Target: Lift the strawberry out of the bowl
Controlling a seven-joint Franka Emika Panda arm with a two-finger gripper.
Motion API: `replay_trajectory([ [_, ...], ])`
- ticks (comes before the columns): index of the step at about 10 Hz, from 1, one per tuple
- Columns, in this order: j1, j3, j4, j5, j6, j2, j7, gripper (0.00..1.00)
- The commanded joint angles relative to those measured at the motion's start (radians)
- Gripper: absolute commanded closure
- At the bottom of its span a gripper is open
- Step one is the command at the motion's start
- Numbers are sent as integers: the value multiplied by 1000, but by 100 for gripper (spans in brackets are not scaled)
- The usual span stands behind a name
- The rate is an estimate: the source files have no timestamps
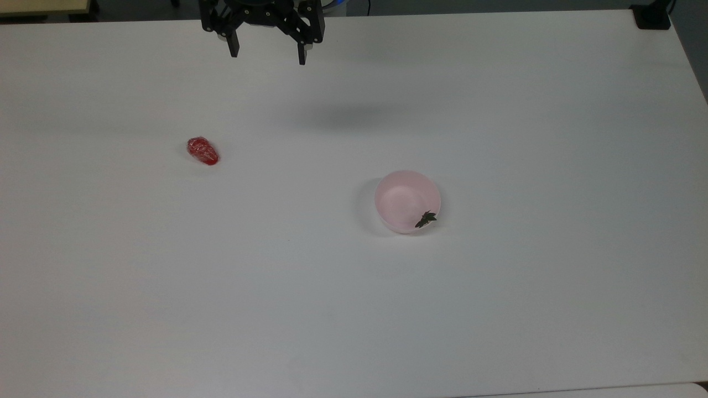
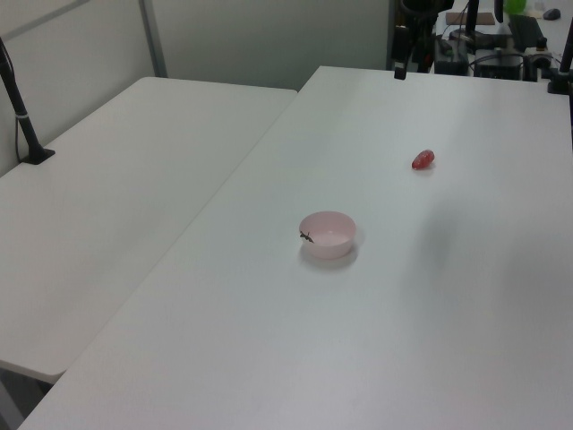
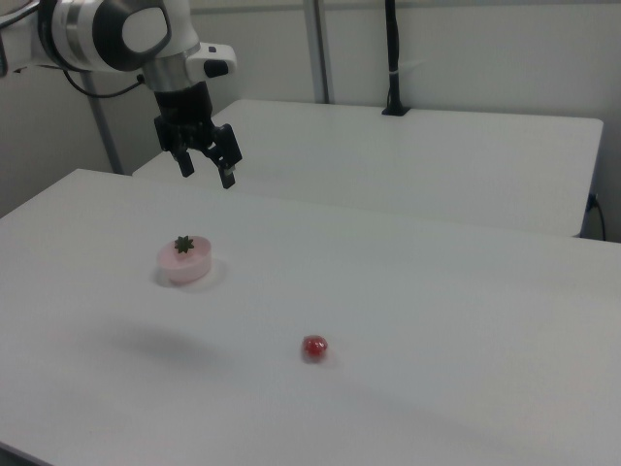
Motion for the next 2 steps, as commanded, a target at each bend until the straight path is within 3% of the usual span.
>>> replay_trajectory([
  [1,23,-20,-29,-5,-13,-30,-11,0],
  [2,23,-22,-29,-5,-14,-30,-18,0],
])
